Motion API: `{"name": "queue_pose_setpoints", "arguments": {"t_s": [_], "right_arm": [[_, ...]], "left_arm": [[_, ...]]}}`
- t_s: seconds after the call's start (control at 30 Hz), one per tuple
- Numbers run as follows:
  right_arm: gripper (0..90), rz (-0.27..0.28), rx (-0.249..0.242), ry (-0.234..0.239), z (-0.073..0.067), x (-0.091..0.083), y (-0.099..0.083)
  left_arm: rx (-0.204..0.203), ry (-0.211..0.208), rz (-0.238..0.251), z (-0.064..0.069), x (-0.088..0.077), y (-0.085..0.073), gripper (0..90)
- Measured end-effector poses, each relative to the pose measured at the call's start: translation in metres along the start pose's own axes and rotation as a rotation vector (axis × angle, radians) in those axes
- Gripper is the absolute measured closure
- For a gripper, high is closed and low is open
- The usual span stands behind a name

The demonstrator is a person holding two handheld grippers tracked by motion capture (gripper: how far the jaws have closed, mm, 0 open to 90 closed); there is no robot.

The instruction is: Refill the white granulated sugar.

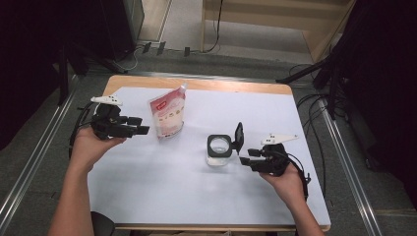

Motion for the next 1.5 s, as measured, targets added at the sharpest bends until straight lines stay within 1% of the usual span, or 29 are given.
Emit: {"name": "queue_pose_setpoints", "arguments": {"t_s": [0.07,0.1,0.13,0.17,0.23,0.27,0.3,0.37,0.43,0.47,0.6,0.67,0.73,0.87,0.9,0.93,1.03,1.07,1.13,1.17,1.2,1.27,1.3,1.33,1.37,1.4,1.43,1.47,1.5], "right_arm": [[50.0,-0.002,0.001,-0.001,0.000,0.000,0.000],[50.0,-0.003,0.004,-0.003,0.000,0.000,-0.001],[49.9,-0.003,0.002,-0.003,0.000,0.000,-0.001],[49.9,-0.004,0.002,-0.004,0.000,0.000,-0.001],[49.9,-0.007,0.009,-0.005,0.000,0.000,-0.003],[50.0,-0.008,0.006,-0.006,0.000,0.000,-0.003],[50.0,-0.008,0.006,-0.006,0.000,0.000,-0.003],[49.9,-0.014,0.011,-0.011,0.000,-0.001,-0.005],[49.9,-0.014,0.011,-0.011,0.000,-0.001,-0.006],[49.9,-0.017,0.015,-0.014,-0.001,-0.001,-0.007],[49.9,-0.022,0.016,-0.020,-0.001,-0.002,-0.010],[49.9,-0.022,0.017,-0.022,-0.001,-0.002,-0.011],[49.9,-0.025,0.025,-0.023,-0.002,-0.003,-0.012],[49.9,-0.027,0.028,-0.031,-0.003,-0.004,-0.014],[49.9,-0.025,0.026,-0.032,-0.004,-0.004,-0.014],[50.0,-0.022,0.021,-0.029,-0.006,-0.005,-0.014],[50.0,-0.021,0.018,-0.025,-0.009,-0.005,-0.014],[50.0,-0.016,0.026,-0.021,-0.011,-0.005,-0.013],[50.0,-0.013,0.026,-0.017,-0.013,-0.005,-0.013],[50.1,-0.010,0.029,-0.015,-0.015,-0.005,-0.012],[50.1,-0.010,0.029,-0.015,-0.015,-0.005,-0.012],[51.1,0.001,0.027,-0.001,-0.017,-0.004,-0.011],[51.1,0.001,0.027,-0.001,-0.017,-0.004,-0.011],[52.2,0.006,0.028,0.009,-0.019,-0.004,-0.010],[52.2,0.006,0.028,0.009,-0.019,-0.004,-0.010],[53.8,0.012,0.027,0.023,-0.022,-0.003,-0.008],[53.8,0.012,0.027,0.023,-0.022,-0.003,-0.008],[54.7,0.012,0.021,0.033,-0.025,-0.003,-0.007],[55.0,0.011,0.018,0.035,-0.027,-0.003,-0.006]], "left_arm": [[-0.006,0.002,-0.001,0.000,0.002,0.002,45.4],[0.005,0.001,-0.010,-0.001,0.005,0.005,45.1],[0.008,0.013,-0.012,0.000,0.006,0.006,44.9],[0.020,0.011,-0.010,-0.001,0.008,0.009,44.8],[0.017,0.010,-0.016,0.000,0.009,0.012,44.3],[0.013,0.018,-0.007,0.001,0.012,0.018,44.2],[0.013,0.018,-0.007,0.001,0.012,0.018,44.1],[0.021,0.008,-0.010,0.005,0.018,0.025,44.1],[0.016,0.001,-0.010,0.006,0.020,0.026,43.9],[0.015,-0.002,-0.003,0.007,0.025,0.030,43.9],[0.009,0.009,-0.010,0.007,0.031,0.033,45.0],[0.001,0.016,0.005,0.006,0.034,0.036,46.1],[-0.007,0.011,0.009,0.007,0.037,0.039,47.5],[-0.010,0.009,0.013,0.008,0.043,0.042,56.3],[-0.015,-0.002,0.018,0.008,0.044,0.043,56.3],[-0.028,-0.008,0.021,0.008,0.047,0.043,59.4],[-0.031,-0.008,0.025,0.007,0.049,0.044,64.8],[-0.025,0.012,0.023,0.006,0.050,0.044,67.3],[-0.028,0.012,0.027,0.006,0.051,0.044,69.2],[-0.042,0.003,0.034,0.005,0.051,0.045,73.4],[-0.042,0.003,0.034,0.005,0.051,0.045,74.8],[-0.047,-0.003,0.037,0.005,0.052,0.044,77.1],[-0.061,-0.010,0.043,0.005,0.053,0.045,77.1],[-0.072,-0.010,0.047,0.005,0.053,0.045,80.6],[-0.067,-0.003,0.052,0.005,0.053,0.045,80.6],[-0.058,0.002,0.055,0.005,0.053,0.044,85.8],[-0.058,-0.006,0.052,0.004,0.054,0.044,85.8],[-0.063,0.001,0.046,0.004,0.054,0.044,90.0],[-0.067,0.001,0.041,0.004,0.053,0.044,90.0]]}}
Point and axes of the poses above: each handheld gripper's, and its own axes: x roughly forward along the jaws, y roughly out of its top, z roughly to its right, the point moved 6 cm from there along x, roughly forward along the jaws, and after that the axes turned 14 degrees about -x, right-handed, at the moved point
